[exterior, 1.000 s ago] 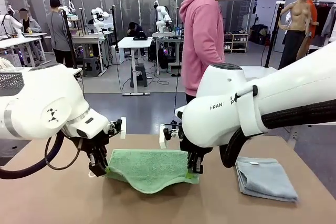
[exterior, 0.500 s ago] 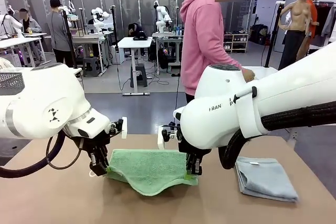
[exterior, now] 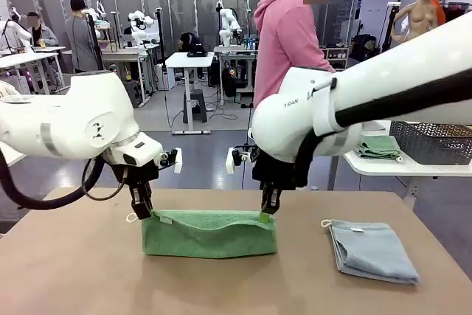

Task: Fold the towels and place them in the basket.
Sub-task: When a person lays out a Towel with hook on the table, fold it in half twice.

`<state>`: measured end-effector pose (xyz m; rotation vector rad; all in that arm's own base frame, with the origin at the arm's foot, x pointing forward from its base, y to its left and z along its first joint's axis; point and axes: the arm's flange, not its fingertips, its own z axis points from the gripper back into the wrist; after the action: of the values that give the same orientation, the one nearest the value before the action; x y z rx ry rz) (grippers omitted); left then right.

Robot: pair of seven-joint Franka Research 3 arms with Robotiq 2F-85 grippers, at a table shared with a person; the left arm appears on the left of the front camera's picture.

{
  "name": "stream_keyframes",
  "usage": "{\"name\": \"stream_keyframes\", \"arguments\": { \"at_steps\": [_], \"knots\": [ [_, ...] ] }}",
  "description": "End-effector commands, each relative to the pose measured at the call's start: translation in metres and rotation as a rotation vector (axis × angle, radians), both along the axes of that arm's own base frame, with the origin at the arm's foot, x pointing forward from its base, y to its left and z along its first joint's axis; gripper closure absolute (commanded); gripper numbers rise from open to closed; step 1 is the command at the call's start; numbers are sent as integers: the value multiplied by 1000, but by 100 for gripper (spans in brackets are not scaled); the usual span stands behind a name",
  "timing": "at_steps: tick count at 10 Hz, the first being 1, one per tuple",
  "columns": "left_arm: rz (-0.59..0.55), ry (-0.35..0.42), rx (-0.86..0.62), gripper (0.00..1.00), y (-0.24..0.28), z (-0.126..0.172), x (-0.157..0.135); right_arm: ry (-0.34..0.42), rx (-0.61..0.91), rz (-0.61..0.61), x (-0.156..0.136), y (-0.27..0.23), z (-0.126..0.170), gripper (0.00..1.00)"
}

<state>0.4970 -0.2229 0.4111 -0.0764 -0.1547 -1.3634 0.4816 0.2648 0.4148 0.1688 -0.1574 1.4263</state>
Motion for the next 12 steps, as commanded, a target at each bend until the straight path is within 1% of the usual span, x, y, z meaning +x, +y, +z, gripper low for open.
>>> {"name": "stream_keyframes", "arguments": {
  "at_steps": [1,2,3,5,6,8,10,11,12],
  "knots": [
    [-23,45,38,90,-8,-2,36,82,23,-12,36,5,-5,99],
    [-17,52,51,90,-9,-4,49,77,32,-9,48,5,-7,99],
    [-11,38,46,90,-10,-7,62,80,15,-25,60,4,-11,99],
    [6,23,36,90,-8,-9,85,106,-20,-34,84,1,-19,99],
    [7,19,39,90,-8,-11,95,97,-27,-38,96,-1,-24,99],
    [-1,40,51,90,-6,-16,116,66,-41,-47,122,-7,-36,99],
    [8,66,74,90,-10,-27,131,77,-31,-36,139,-5,-46,99],
    [20,64,81,90,-12,-31,135,72,-33,-35,146,-3,-50,99],
    [44,44,96,90,-12,-35,141,61,-22,-31,155,0,-52,99]
  ]
}}
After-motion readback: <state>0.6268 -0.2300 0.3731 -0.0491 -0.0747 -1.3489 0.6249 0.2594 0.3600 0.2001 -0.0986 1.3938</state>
